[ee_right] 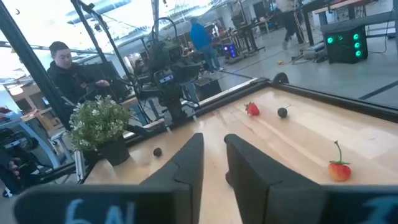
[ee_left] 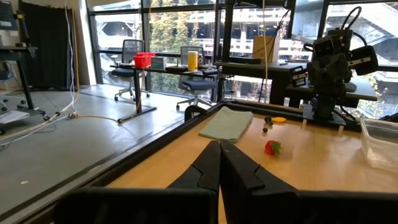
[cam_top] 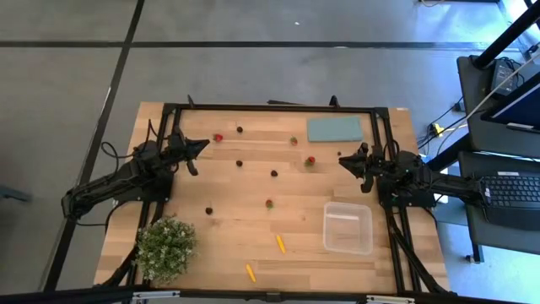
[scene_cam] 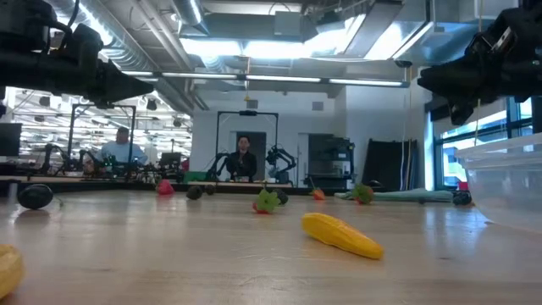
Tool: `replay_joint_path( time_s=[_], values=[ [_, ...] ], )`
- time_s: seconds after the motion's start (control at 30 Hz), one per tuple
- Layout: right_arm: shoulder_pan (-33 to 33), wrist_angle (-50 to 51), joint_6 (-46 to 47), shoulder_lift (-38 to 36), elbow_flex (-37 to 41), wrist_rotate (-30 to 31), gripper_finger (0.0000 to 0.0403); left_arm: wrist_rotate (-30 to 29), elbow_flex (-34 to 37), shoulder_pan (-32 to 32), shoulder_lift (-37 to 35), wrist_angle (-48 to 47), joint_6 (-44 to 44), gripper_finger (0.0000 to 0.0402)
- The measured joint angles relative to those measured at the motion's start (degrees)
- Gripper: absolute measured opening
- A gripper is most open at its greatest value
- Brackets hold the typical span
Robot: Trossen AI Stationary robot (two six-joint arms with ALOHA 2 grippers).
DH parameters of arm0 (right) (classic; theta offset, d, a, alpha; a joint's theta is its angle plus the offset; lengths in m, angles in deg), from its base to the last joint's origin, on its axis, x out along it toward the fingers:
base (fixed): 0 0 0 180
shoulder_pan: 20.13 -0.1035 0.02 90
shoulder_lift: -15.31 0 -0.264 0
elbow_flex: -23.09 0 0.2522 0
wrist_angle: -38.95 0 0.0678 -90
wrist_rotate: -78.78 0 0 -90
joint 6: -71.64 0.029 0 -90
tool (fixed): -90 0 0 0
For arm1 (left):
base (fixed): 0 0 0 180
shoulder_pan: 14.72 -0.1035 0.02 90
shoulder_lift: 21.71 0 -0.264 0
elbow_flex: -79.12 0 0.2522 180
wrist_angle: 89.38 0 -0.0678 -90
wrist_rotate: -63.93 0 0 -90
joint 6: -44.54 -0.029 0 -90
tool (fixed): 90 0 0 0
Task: Pick and placing Produce into tupperware
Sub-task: Put the top corn into the container
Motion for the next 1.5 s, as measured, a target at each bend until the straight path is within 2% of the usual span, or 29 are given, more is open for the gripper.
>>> replay_joint_path(
  time_s=[0.27, 0.43, 0.53, 0.67, 0.83, 0.93, 1.07, 1.23, 1.5],
  values=[
    [-0.02, -3.3, 6.56, 0.02, 0.01, -0.08, 0.0176, -0.02, -0.02, 0.01, 0.0, 0.0, 0.02, 0.0],
    [0.0, -8.03, 12.37, 0.03, -0.89, 0.56, 0.0199, -0.04, 0.0, 0.01, 0.0, 0.0, 0.07, 0.0],
    [0.0, -1.63, 11.69, 0.98, -6.06, 4.04, 0.0194, -0.04, -0.02, 0.01, 0.0, 0.0, 0.09, 0.0],
    [0.0, 16.82, 12.64, 6.04, -16.59, 12.0, 0.0176, -0.04, -0.02, 0.01, 0.0, 0.0, 0.13, 0.0],
    [0.0, 37.53, 21.61, 15.86, -30.08, 21.09, 0.015, -0.07, 0.0, 0.01, 0.0, 0.0, 0.23, 0.0],
    [0.09, 46.11, 24.63, 22.02, -36.19, 21.49, 0.0137, -0.07, -0.02, 0.0, 0.0, 0.02, 0.24, 0.0],
    [0.11, 53.5, 28.41, 30.42, -40.64, 21.44, 0.0124, -0.08, -0.01, 0.01, 0.0, 0.01, 0.13, 0.0],
    [0.82, 58.05, 34.98, 39.53, -42.36, 20.56, 0.0109, -0.08, -0.01, 0.01, 0.0, 0.02, 0.11, 0.0],
    [5.64, 65.29, 42.73, 49.23, -42.38, 13.5, 0.01, -0.09, -0.02, 0.01, 0.0, 0.0, 0.2, 0.0]
  ],
)
